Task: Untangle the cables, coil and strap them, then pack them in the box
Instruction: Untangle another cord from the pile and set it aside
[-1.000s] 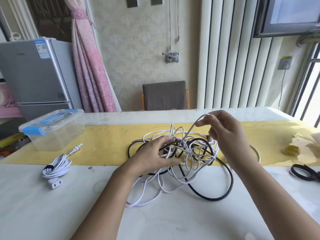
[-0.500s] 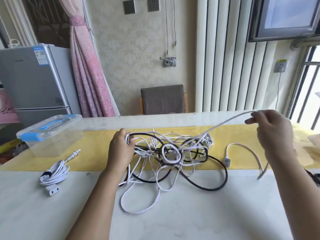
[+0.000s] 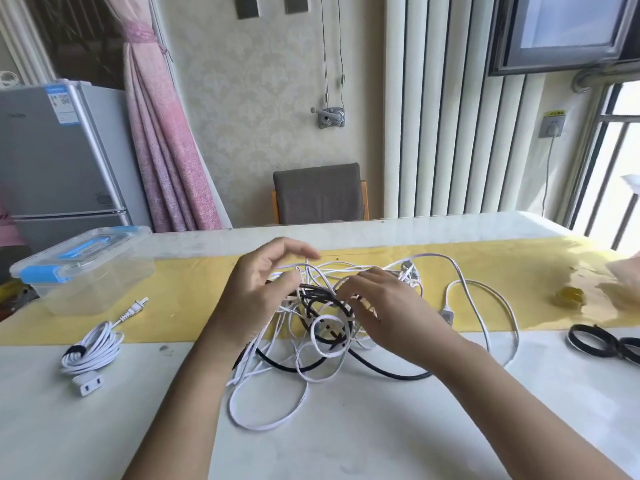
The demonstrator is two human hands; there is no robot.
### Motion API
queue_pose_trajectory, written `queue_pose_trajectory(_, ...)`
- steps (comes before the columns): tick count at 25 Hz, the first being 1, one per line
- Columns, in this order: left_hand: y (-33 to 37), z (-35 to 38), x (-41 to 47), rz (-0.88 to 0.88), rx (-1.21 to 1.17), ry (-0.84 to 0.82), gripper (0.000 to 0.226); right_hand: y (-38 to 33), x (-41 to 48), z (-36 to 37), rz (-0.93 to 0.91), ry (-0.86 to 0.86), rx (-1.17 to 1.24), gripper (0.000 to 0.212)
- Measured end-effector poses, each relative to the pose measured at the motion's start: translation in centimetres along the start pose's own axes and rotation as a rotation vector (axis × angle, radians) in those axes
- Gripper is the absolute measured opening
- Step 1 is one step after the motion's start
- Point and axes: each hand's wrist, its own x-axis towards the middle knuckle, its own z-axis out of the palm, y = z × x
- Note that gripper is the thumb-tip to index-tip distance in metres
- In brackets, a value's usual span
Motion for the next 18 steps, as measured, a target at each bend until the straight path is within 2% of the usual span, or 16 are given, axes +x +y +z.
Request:
queue_pose_trajectory(1,0.2,0.3,0.0,-0.075,-0.028,-0.026,0.011,0.2,-0.1,0.3,0.007,-0.046,-0.009,0.013)
queue_pose_trajectory(3,-0.7,1.3,-0.2,-0.264,0.148,-0.132,0.028,0.9,-0.2,0.3,0.018,-0.1,-0.029,0.008)
queue_pose_trajectory(5,-1.9,2.5,-0.3,-0.379,0.378,-0.251,0.021,1.4,-0.1,0.0,0.029,-0.18,-0.048,0.011)
queue_pose_trajectory(7,-2.6,3.0,-0.5,-0.435,0.478,-0.347,0.03,1.8,-0.1,-0.5,0.059,-0.298,-0.011,0.014)
queue_pose_trajectory(9,-2.4,3.7,-0.9,-0.444,0.423,-0.487,0.039,1.7,-0.3,-0.9,0.068,-0.362,0.058,0.014)
queue_pose_trajectory(12,-3.2,5.8,-1.3,-0.327,0.638,-0.575,0.048,1.1,-0.2,-1.5,0.177,-0.188,0.156,0.015)
queue_pose_trajectory(13,-3.4,6.0,-1.2,-0.269,0.687,-0.516,0.042,0.9,-0.1,-1.8,0.249,-0.096,0.201,0.017)
queue_pose_trajectory(15,-4.0,5.4,-0.3,-0.2,0.55,-0.311,0.034,0.6,0.3,-2.4,0.361,0.104,0.298,0.019)
queue_pose_trajectory(17,-4.2,3.2,0.8,-0.084,0.403,-0.007,0.033,0.6,0.6,-3.2,0.434,0.286,0.414,0.021)
queue_pose_trajectory(18,-4.3,1.8,1.2,0.015,0.434,0.16,0.031,0.7,0.8,-3.6,0.463,0.377,0.503,0.022)
